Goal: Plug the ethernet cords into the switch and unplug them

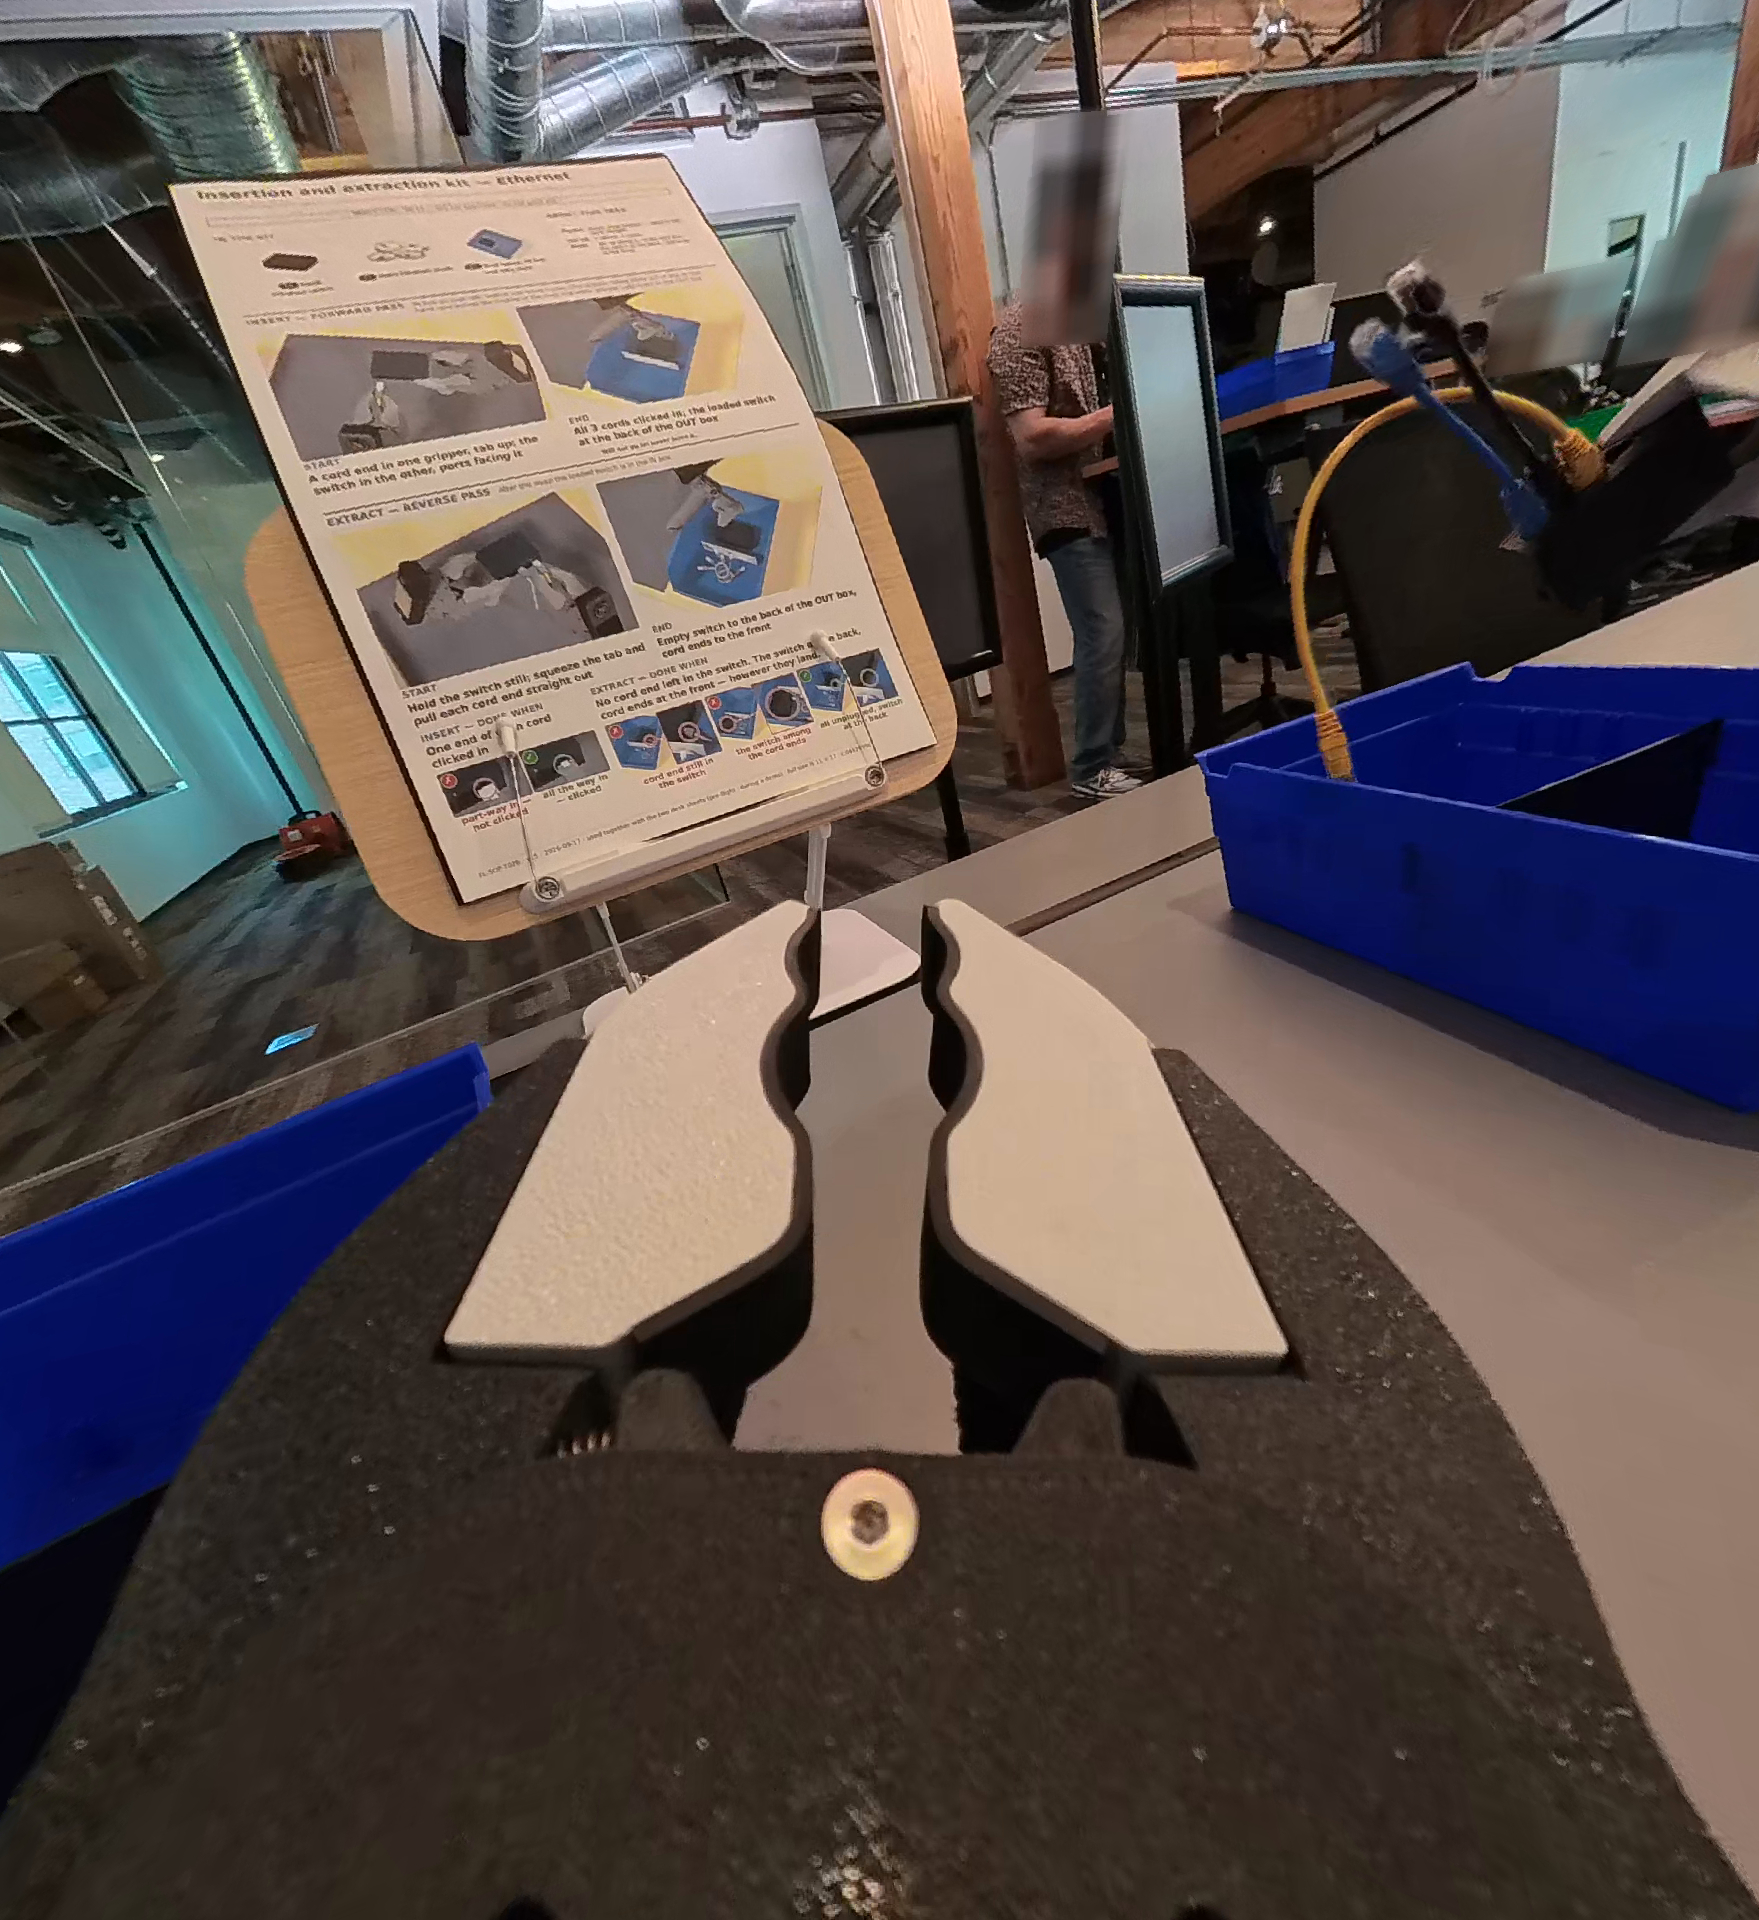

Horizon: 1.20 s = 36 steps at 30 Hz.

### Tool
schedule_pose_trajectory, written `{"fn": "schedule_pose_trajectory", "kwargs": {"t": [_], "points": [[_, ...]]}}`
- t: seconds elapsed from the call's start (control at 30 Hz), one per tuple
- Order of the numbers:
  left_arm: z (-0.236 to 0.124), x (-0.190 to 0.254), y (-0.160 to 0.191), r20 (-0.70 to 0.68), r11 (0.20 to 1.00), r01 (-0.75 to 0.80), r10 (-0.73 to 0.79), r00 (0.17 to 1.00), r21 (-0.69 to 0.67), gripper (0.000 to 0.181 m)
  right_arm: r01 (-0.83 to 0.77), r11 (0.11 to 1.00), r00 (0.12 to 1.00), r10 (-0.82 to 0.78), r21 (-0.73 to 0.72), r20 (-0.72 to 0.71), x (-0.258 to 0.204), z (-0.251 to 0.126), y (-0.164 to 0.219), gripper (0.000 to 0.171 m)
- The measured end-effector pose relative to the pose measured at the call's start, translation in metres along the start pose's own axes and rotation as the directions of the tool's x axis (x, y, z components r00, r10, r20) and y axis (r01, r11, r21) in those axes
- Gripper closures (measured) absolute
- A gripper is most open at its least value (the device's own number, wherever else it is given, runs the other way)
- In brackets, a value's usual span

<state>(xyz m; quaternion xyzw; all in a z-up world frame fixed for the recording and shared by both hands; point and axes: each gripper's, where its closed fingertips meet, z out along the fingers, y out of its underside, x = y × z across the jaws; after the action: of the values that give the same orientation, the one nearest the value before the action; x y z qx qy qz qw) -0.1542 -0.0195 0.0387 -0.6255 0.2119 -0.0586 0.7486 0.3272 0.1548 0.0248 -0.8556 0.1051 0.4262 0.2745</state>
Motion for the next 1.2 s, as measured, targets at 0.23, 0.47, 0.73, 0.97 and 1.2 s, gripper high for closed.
{"fn": "schedule_pose_trajectory", "kwargs": {"t": [0.23, 0.47, 0.73, 0.97, 1.2], "points": [[-0.001, 0.002, -0.002, 0.002, 1.0, -0.022, 0.022, 1.0, 0.004, 0.164, -0.005, 1.0, 1.0, 0.004, -0.028, -0.028, 0.009, 0.009, 0.002, 0.109], [0.0, 0.004, -0.001, 0.002, 0.999, -0.033, 0.033, 0.999, -0.001, 0.164, 0.023, 0.996, 0.987, -0.036, -0.082, -0.158, 0.027, 0.018, 0.007, 0.109], [-0.001, 0.005, -0.002, 0.001, 0.999, -0.044, 0.044, 0.999, 0.001, 0.164, 0.075, 0.984, 0.953, -0.119, -0.161, -0.28, 0.034, 0.029, 0.013, 0.108], [-0.001, 0.008, -0.003, 0.003, 0.997, -0.073, 0.073, 0.997, -0.001, 0.164, 0.092, 0.976, 0.937, -0.151, -0.195, -0.315, 0.033, 0.038, 0.017, 0.108], [-0.002, 0.008, -0.004, 0.0, 0.997, -0.074, 0.074, 0.997, 0.003, 0.164, 0.06, 0.972, 0.931, -0.137, -0.228, -0.339, 0.044, 0.045, 0.026, 0.108]]}}
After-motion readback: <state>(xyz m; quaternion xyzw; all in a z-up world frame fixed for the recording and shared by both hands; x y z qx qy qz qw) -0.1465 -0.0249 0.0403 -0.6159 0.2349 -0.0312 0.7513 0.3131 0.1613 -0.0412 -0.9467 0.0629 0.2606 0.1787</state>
